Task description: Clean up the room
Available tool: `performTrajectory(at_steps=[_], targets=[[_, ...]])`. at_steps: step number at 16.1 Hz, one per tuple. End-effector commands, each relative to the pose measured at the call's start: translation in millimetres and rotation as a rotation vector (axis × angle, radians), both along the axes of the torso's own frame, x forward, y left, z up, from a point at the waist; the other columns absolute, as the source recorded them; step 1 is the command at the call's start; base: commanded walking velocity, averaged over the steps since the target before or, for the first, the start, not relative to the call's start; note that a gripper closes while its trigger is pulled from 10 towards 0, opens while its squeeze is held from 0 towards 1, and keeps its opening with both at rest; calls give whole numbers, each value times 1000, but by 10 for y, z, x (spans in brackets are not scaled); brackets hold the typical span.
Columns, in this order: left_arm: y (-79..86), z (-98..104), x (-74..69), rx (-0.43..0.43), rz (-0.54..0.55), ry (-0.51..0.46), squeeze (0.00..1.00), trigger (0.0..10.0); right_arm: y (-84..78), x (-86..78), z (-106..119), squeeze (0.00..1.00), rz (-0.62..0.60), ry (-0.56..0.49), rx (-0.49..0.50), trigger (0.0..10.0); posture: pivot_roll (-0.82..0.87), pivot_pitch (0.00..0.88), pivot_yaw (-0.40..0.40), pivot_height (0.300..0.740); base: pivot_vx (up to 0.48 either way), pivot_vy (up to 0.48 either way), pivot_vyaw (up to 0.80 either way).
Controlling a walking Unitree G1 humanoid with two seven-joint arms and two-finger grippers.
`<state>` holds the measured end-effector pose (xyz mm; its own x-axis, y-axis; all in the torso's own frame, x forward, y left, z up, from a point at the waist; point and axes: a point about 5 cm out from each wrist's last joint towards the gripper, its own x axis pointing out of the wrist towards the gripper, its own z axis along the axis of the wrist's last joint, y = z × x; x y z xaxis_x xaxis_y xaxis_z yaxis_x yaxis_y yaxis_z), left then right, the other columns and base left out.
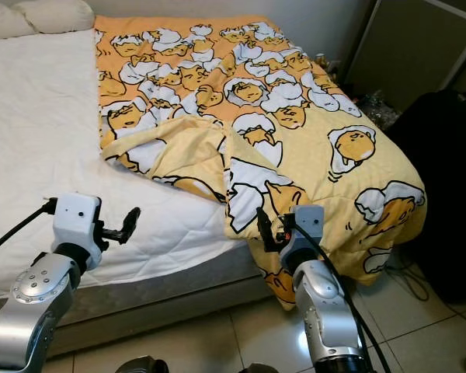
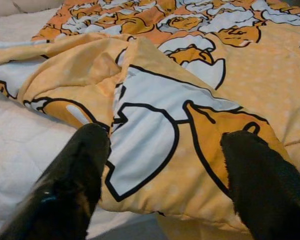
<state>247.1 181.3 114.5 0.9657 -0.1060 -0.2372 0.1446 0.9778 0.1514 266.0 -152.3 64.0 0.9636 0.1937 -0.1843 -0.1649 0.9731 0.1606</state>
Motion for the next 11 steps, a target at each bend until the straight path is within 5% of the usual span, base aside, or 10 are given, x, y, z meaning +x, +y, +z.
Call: performTrajectory(at_steps=[1, 11], targets=[[17, 16, 10, -6, 10, -15, 0, 10000, -25, -19, 27, 1000, -2, 1, -2, 10000, -27, 0, -23, 740, 240, 0, 0], [33, -11, -29, -7, 15, -18, 0, 10000, 46, -28, 37, 1000, 85, 31, -51, 10000, -9, 0, -39, 740, 342, 0, 320]])
